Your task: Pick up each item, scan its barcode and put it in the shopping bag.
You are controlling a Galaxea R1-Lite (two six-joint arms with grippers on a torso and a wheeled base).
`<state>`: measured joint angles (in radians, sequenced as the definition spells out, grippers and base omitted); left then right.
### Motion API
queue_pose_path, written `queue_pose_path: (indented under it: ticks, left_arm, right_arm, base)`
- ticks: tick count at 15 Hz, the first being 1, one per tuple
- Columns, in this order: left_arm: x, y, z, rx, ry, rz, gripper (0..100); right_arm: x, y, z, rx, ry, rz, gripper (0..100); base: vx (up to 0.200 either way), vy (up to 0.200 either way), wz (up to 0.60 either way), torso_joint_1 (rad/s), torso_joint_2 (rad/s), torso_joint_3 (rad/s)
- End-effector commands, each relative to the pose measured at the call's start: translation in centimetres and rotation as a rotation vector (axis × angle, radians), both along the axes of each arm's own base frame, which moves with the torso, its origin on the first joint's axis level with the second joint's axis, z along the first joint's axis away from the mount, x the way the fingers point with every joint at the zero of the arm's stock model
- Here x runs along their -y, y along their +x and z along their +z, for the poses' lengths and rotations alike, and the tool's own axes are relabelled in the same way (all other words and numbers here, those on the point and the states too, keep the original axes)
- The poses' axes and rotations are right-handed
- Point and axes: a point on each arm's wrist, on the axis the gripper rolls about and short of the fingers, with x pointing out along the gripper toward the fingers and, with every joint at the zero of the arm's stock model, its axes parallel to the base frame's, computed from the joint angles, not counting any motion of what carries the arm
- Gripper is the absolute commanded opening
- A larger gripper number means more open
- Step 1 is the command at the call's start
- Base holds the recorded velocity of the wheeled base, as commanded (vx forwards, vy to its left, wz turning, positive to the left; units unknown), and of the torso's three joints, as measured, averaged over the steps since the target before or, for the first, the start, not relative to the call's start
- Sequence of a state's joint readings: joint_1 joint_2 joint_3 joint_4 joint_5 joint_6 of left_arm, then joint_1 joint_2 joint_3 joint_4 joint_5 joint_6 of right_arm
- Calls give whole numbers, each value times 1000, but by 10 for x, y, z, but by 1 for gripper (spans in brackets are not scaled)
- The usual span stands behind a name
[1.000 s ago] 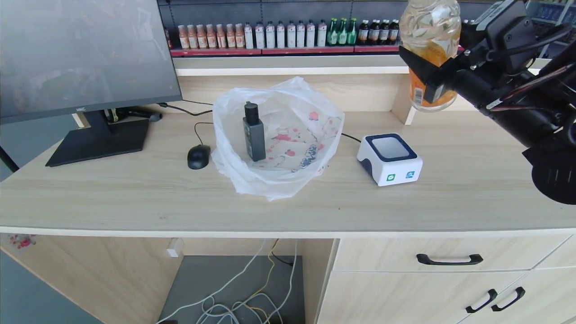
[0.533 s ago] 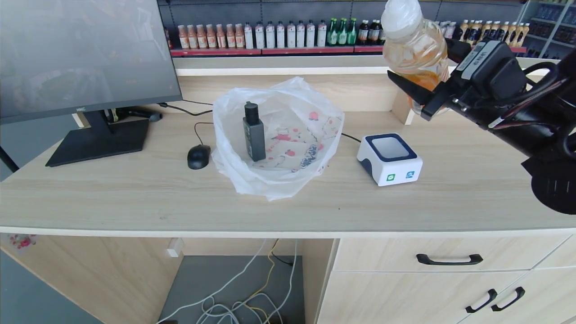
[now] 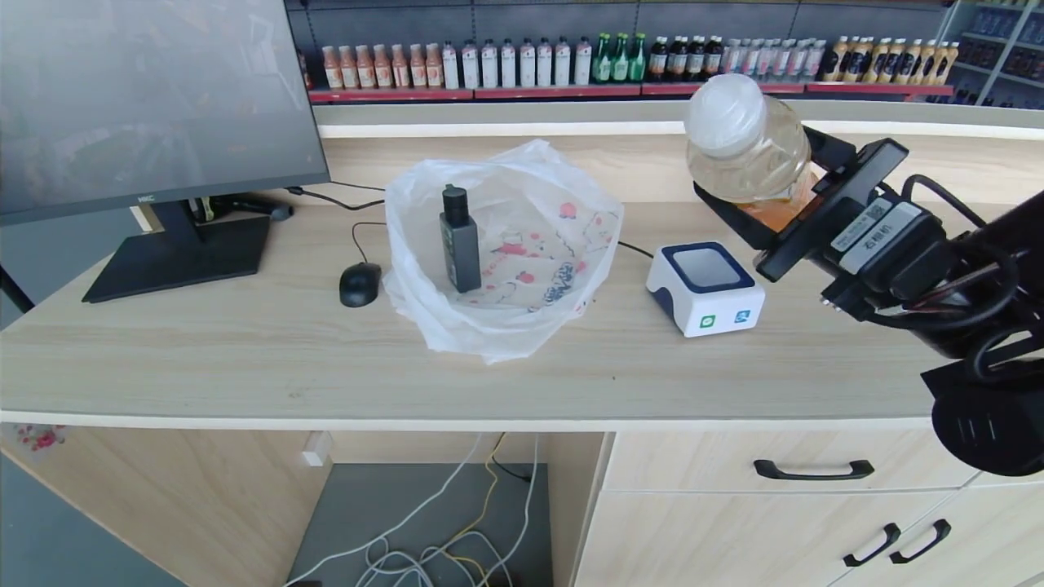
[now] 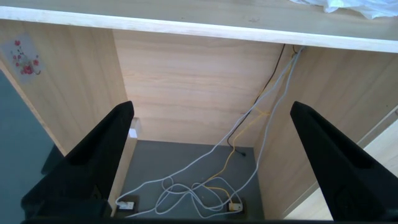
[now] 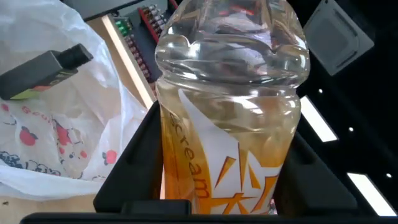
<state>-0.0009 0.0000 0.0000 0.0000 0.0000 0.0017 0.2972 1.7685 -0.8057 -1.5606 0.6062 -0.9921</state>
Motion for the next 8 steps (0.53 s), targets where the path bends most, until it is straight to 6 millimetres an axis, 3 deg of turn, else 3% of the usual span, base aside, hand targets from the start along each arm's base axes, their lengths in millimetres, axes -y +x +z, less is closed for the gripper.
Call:
queue_pose_path:
  ticks: [1, 8]
  left_arm:
    - [0, 0, 0, 0, 0, -1, 100]
    - [0, 0, 0, 0, 0, -1, 100]
  right_arm:
    - [-10, 4, -26, -72, -43, 41, 0]
    - [-17, 26, -37, -55, -82, 53, 0]
  base:
    - [0, 0, 0, 0, 0, 0]
    - [0, 0, 0, 0, 0, 0]
